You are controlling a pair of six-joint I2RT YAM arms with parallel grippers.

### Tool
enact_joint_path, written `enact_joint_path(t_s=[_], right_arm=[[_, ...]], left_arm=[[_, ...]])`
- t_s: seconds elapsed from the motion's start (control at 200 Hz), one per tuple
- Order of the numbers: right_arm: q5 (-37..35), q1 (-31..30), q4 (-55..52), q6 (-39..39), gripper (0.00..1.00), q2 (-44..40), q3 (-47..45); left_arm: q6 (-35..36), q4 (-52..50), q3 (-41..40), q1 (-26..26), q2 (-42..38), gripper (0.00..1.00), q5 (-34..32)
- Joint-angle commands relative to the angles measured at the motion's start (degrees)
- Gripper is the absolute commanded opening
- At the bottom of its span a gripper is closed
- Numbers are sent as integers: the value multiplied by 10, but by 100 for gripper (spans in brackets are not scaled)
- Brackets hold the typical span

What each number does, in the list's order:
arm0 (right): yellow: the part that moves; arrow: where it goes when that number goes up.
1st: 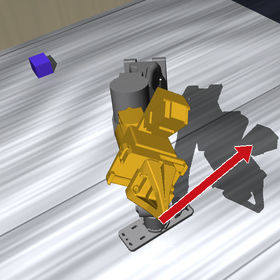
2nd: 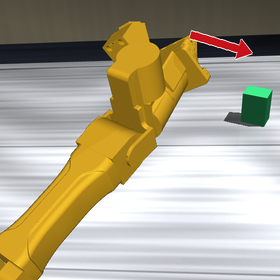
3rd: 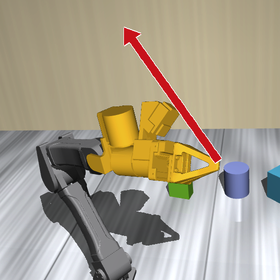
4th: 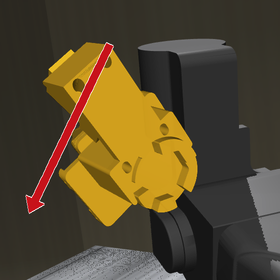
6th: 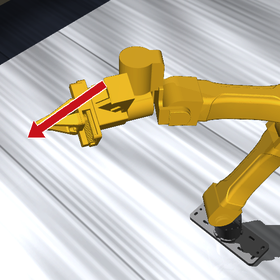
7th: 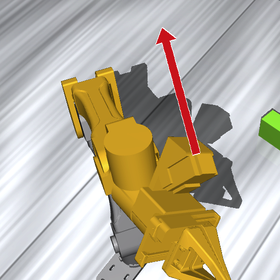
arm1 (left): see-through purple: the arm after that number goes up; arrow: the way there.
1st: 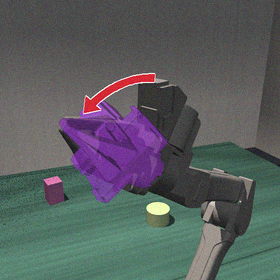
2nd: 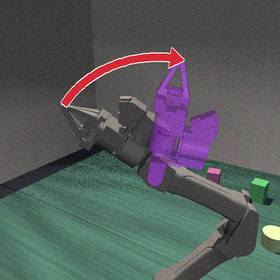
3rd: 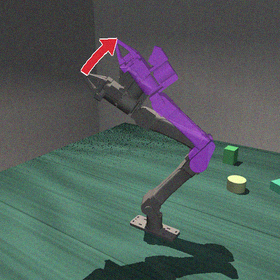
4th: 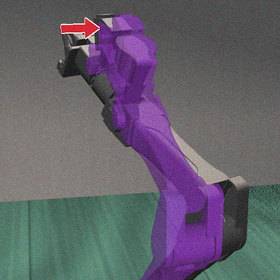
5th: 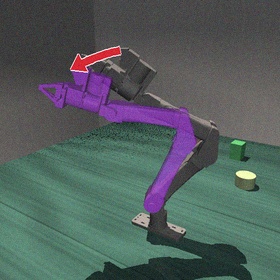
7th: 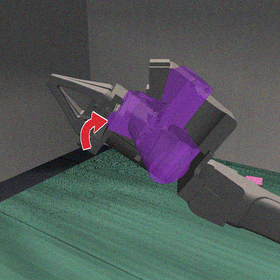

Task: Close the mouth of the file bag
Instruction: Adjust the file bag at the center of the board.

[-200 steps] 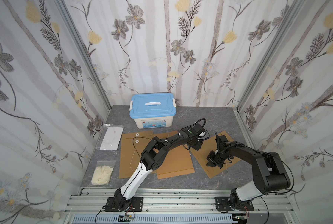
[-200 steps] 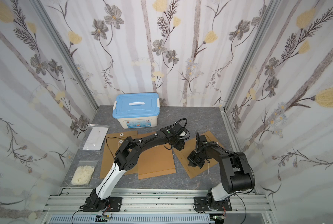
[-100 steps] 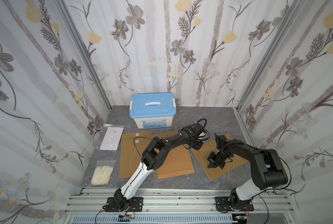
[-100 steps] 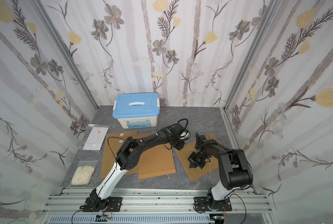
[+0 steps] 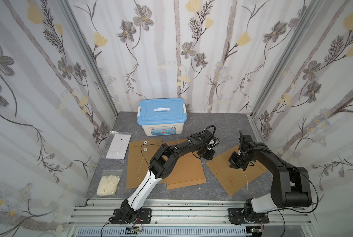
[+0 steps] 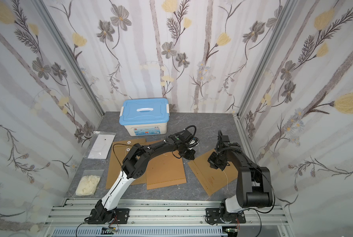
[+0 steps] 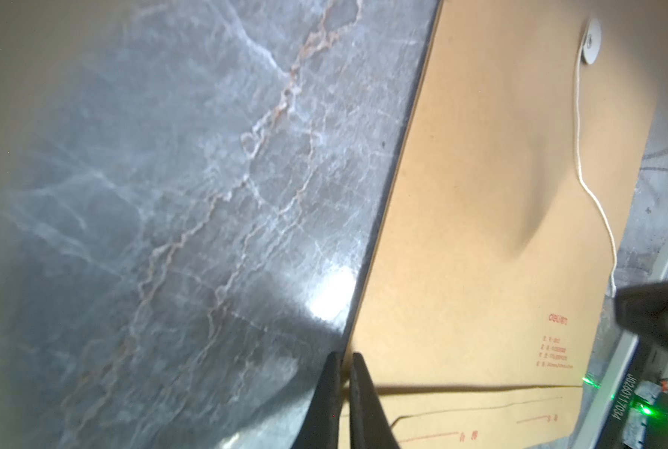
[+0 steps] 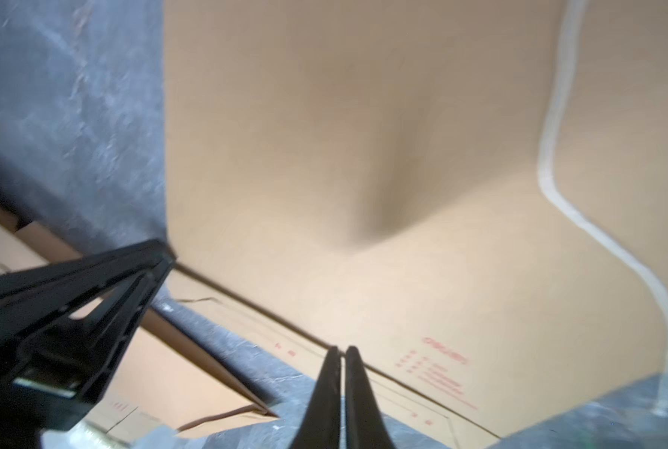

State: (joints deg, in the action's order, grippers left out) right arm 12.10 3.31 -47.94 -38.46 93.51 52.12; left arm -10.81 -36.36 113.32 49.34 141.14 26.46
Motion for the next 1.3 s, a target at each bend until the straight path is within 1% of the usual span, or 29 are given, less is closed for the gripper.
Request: enact_joint_path(t_s=[0.0,0.025,0.115,0.135,0.19,0.21,0.225,0.3,0.315,0.37,0.43,0.48,0.595,0.679,0.809,0.904,0.974,1.144,1.204,1.249,1.299], right_arm=[[-93,59,-51,62,38,-5,0],[-91,78,-51,71,44,-5,-1],[-90,131,-59,99,49,-15,4],[-95,140,-59,102,50,-35,5],[-106,168,-61,112,52,-48,10],[-114,179,-63,116,56,-49,10],[-124,186,-65,118,59,-47,27],[-151,230,-72,134,59,-23,52],[-153,240,-71,136,59,-4,57],[-129,274,-67,146,58,29,72],[-106,294,-59,148,57,51,81],[-93,299,-57,148,57,61,89],[-94,300,-54,148,58,84,101],[-105,301,-55,149,58,103,105],[-155,296,-53,152,60,121,123],[-157,295,-45,163,61,137,135],[-160,296,-34,178,61,153,143],[-166,296,-26,232,59,177,176],[-175,293,-4,265,58,176,170],[-196,287,19,289,57,170,161],[-200,283,58,324,57,160,140]], left_arm=[[-16,-215,-28,-1,11,13,-66],[-18,-210,-31,-1,6,15,-62],[-27,-192,-39,0,-11,20,-53],[-29,-187,-41,0,-14,20,-54],[-33,-184,-40,-1,-18,22,-57],[-33,-184,-37,-1,-17,22,-57],[-33,-186,-36,-1,-17,23,-57],[-35,-185,-36,-1,-17,24,-55],[-36,-183,-37,-1,-19,24,-55],[-38,-179,-42,-1,-23,25,-55],[-42,-174,-44,-1,-28,27,-57],[-46,-169,-47,-1,-32,28,-56],[-53,-163,-46,-1,-35,34,-53],[-57,-163,-42,-1,-38,43,-56],[-71,-151,-34,-2,-45,59,-62],[-87,-135,-28,-2,-48,70,-64],[-96,-123,-23,-2,-52,72,-63],[-96,-116,26,-2,-51,74,-81],[-94,-108,30,-1,-55,75,-86],[-91,-103,29,-1,-58,76,-91],[-89,-100,27,-3,-59,77,-94]])
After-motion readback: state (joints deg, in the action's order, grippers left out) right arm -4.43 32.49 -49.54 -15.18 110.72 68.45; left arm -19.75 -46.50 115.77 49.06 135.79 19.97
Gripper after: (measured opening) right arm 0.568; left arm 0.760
